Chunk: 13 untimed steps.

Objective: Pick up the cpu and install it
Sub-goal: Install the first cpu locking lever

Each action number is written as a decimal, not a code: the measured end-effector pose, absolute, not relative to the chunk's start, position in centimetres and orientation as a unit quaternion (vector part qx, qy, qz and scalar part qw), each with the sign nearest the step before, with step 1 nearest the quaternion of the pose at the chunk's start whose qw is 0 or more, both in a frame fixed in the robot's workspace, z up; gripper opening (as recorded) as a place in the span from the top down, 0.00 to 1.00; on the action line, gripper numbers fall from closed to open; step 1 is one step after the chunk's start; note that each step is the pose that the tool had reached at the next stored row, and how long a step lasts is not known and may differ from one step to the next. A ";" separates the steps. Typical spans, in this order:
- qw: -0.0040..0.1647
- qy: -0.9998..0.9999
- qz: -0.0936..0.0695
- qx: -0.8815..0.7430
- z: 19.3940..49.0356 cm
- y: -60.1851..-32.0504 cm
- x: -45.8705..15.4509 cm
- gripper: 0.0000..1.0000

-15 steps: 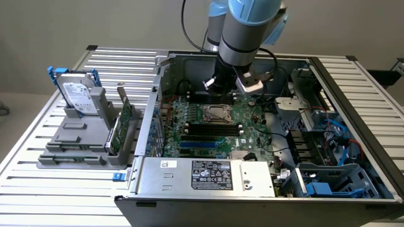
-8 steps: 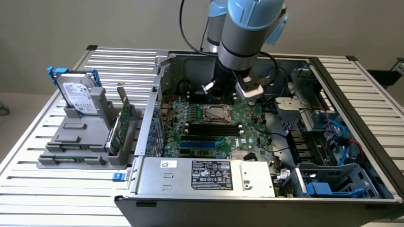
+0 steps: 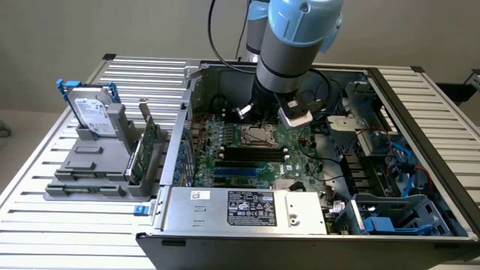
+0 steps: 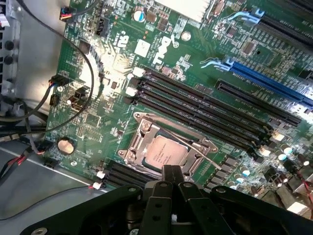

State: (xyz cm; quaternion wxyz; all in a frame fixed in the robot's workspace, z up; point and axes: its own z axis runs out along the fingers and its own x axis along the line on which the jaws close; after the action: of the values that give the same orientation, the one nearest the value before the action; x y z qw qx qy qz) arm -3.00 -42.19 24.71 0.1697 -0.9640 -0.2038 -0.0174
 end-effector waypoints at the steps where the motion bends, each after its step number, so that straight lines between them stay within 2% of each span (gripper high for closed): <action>1: 0.170 -0.204 -0.017 -0.964 24.7 -42.4 -3.1 0.89; 7: 0.170 -0.203 -0.015 -0.964 24.7 -43.3 -4.1 0.89; 13: 0.172 -0.201 -0.001 -0.964 24.7 -43.6 -4.5 0.89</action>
State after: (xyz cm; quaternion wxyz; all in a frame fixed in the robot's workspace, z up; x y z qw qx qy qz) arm -4.55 -43.57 24.68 0.1721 -0.9644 -0.2006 -0.0008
